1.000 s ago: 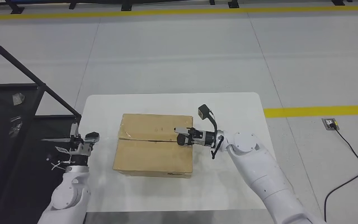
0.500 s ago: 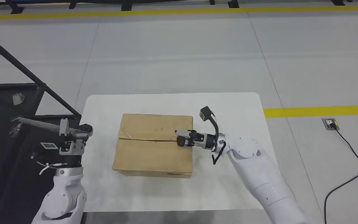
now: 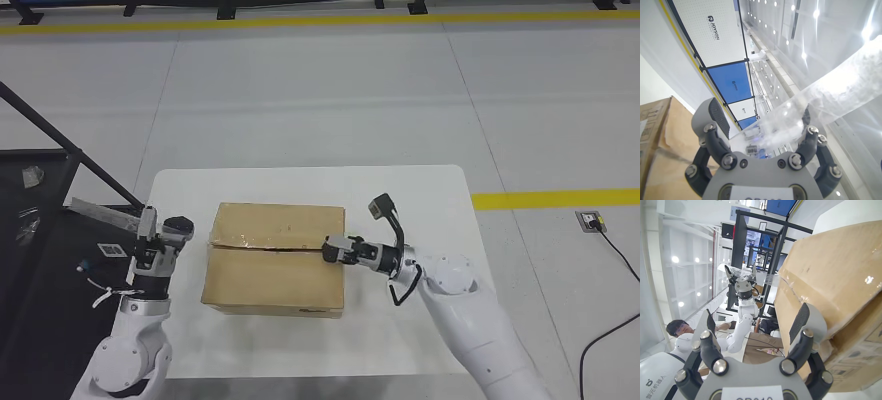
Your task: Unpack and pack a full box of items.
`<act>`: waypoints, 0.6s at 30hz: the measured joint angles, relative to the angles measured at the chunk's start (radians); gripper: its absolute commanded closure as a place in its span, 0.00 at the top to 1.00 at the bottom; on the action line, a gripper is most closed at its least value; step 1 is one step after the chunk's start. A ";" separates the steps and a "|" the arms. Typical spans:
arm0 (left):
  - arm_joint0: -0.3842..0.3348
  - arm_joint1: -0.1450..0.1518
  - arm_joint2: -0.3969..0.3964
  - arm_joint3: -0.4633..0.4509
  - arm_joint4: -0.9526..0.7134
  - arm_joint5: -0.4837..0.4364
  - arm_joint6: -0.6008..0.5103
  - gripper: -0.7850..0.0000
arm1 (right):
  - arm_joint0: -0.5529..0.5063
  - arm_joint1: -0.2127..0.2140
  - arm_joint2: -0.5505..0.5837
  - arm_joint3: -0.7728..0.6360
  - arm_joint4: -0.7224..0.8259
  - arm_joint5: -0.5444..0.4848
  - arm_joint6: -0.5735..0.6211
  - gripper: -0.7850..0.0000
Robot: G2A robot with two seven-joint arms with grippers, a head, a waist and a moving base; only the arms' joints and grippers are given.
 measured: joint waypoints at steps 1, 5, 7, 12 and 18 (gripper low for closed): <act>-0.006 -0.002 0.008 0.000 0.011 0.006 0.001 1.00 | -0.009 0.003 0.008 -0.010 0.013 -0.018 0.011 1.00; -0.029 -0.009 0.046 0.007 0.060 0.023 0.006 1.00 | -0.057 0.019 0.052 -0.050 0.064 -0.078 0.058 1.00; -0.042 -0.013 0.067 0.013 0.090 0.031 0.010 1.00 | -0.080 0.027 0.074 -0.070 0.077 -0.086 0.073 1.00; -0.071 -0.024 0.123 0.032 0.175 0.040 0.011 1.00 | -0.134 0.045 0.117 -0.114 0.096 -0.095 0.086 1.00; -0.103 -0.036 0.188 0.058 0.272 0.047 0.005 1.00 | -0.181 0.060 0.148 -0.152 0.107 -0.097 0.091 1.00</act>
